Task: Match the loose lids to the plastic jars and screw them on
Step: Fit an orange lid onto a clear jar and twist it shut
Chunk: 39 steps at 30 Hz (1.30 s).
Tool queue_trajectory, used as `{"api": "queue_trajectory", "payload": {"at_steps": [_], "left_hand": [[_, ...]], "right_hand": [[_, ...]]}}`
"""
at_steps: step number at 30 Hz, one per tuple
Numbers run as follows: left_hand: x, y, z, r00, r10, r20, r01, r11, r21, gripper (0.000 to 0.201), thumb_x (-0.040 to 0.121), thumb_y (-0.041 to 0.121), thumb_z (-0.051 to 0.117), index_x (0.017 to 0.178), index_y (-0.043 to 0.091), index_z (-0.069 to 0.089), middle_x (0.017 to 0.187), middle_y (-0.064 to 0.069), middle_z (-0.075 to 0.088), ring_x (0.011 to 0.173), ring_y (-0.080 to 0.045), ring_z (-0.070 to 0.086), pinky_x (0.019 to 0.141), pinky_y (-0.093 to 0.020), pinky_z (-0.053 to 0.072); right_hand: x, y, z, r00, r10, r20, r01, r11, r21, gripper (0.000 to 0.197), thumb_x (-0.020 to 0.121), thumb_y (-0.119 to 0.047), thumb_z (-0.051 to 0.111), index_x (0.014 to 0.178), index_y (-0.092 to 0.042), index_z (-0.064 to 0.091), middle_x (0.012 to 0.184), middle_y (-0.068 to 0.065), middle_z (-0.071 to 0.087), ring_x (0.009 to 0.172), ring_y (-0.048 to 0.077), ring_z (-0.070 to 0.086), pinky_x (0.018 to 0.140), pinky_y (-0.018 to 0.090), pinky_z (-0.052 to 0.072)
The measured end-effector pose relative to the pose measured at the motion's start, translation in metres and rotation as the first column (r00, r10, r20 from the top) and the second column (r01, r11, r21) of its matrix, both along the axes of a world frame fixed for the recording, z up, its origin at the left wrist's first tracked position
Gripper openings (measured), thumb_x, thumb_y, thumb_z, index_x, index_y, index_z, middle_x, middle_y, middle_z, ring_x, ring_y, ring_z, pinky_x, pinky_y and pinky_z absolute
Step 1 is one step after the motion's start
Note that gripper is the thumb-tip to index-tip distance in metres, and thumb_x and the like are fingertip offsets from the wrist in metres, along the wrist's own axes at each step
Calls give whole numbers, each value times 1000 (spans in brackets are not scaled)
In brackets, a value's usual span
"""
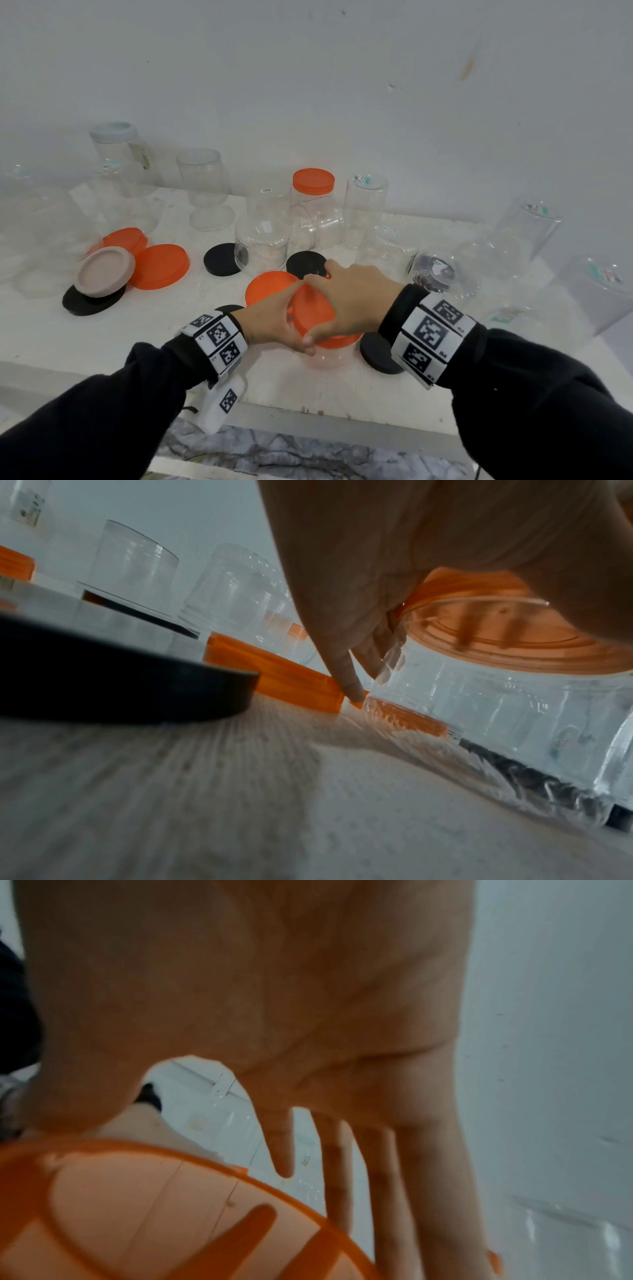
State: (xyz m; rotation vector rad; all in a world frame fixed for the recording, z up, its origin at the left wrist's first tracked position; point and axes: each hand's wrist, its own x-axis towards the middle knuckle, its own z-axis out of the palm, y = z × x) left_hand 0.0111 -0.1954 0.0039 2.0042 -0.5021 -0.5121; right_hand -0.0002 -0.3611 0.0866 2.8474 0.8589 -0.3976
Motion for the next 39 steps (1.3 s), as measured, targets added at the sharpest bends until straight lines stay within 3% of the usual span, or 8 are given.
{"api": "queue_trajectory", "payload": {"at_steps": [3,7,10,14,19,27,31,39], "left_hand": [[0,0,1,1000,0,-17,-1,1000,-22,99,52,19,89,129,26,28,123,16,45,115,2,47,86,-5,39],[0,3,0,997,-40,-64,35,996,-78,100,52,13,87,135,20,31,127,19,39,110,18,45,93,-7,39],[-1,4,2,996,-42,-78,37,997,-68,113,39,41,91,132,31,28,133,12,42,120,7,44,101,-14,38],[-1,3,5,996,-56,-63,53,998,-45,104,46,32,84,127,42,20,131,21,39,118,14,41,91,-3,34],[-1,3,3,996,-52,-70,45,994,-100,119,35,52,89,135,28,29,130,16,42,116,11,46,93,-10,39],[-1,1,6,1000,-10,-17,10,1000,-10,96,59,3,86,131,31,28,123,16,47,111,9,47,86,-4,38],[-3,0,8,1000,2,-16,-3,1000,-30,90,61,-7,81,130,22,30,116,19,44,103,15,50,80,-2,38],[-3,0,6,1000,1,8,-1,1000,-24,88,61,-3,83,126,27,31,114,18,48,96,19,50,79,-3,39]], "right_hand": [[6,-6,4,981,44,-191,-34,998,55,98,69,-57,72,144,-40,12,149,0,16,130,27,29,101,46,38],[10,-6,6,966,106,-237,-97,994,52,96,67,-35,79,140,-49,19,144,-8,17,122,23,29,96,48,42],[8,-5,6,987,68,-145,-58,996,71,88,66,-50,76,138,-48,25,129,-3,31,108,22,37,87,41,46],[6,-5,2,1000,6,-13,-6,999,37,90,67,-73,61,141,-31,30,123,4,39,105,28,52,81,35,43],[9,-12,0,972,81,-219,-62,993,96,95,68,-55,74,141,-47,14,148,-5,15,129,26,30,102,46,38],[3,-8,-4,999,34,42,-37,997,63,87,68,-74,59,139,-32,31,119,4,41,100,28,54,81,36,45],[5,-14,-6,984,108,-140,-90,988,129,92,71,-60,68,144,-43,15,150,-2,15,130,27,28,103,42,36],[-3,-6,-9,996,39,76,-45,996,82,88,68,-75,58,140,-34,28,126,5,41,105,29,48,86,40,47]]}}
